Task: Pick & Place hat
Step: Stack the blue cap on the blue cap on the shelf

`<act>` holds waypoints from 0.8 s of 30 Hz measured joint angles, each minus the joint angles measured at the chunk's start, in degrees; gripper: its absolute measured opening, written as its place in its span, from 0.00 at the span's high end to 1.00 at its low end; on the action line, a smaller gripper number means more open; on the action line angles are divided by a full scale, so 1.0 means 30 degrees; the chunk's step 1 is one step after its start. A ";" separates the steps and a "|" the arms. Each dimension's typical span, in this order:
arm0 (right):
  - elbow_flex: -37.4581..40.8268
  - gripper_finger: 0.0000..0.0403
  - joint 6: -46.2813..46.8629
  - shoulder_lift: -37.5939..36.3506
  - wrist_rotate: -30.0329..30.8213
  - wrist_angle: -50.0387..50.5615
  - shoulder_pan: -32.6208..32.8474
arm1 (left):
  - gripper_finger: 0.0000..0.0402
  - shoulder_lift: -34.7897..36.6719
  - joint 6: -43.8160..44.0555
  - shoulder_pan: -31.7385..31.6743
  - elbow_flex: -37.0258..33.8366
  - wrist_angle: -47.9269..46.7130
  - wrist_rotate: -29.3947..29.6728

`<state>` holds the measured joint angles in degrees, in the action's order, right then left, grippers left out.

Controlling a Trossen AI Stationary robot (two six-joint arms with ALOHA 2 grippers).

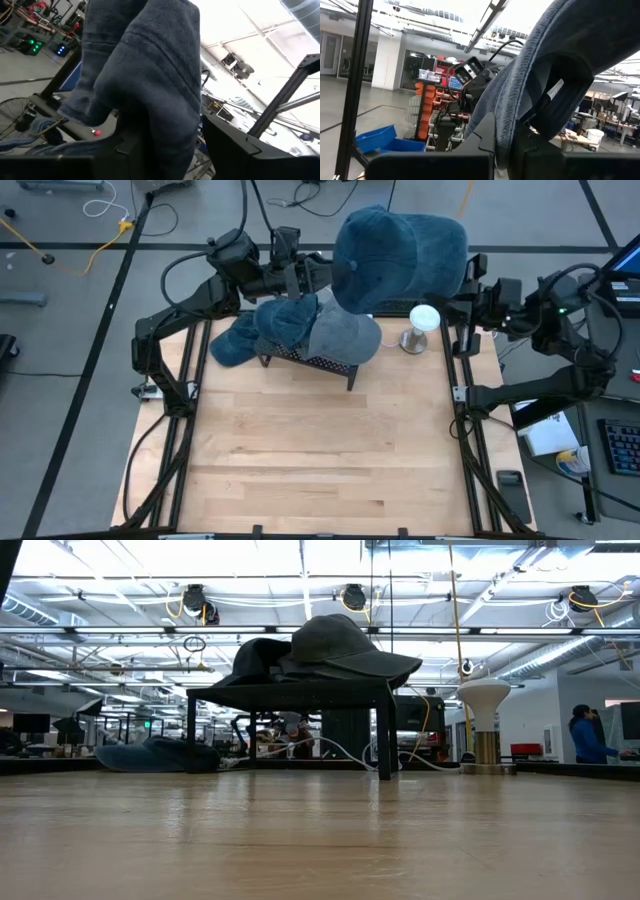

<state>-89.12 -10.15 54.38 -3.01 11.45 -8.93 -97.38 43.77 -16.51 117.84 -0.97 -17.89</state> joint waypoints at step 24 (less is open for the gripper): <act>0.0015 0.99 -0.2360 -0.0788 0.2999 0.2194 0.0000 | 0.61 0.0000 -0.0559 -0.0205 0.0022 -0.1525 0.3745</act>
<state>-89.08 -17.23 52.01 5.99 18.03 -8.93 -97.38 42.09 -17.12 117.91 -5.55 -6.65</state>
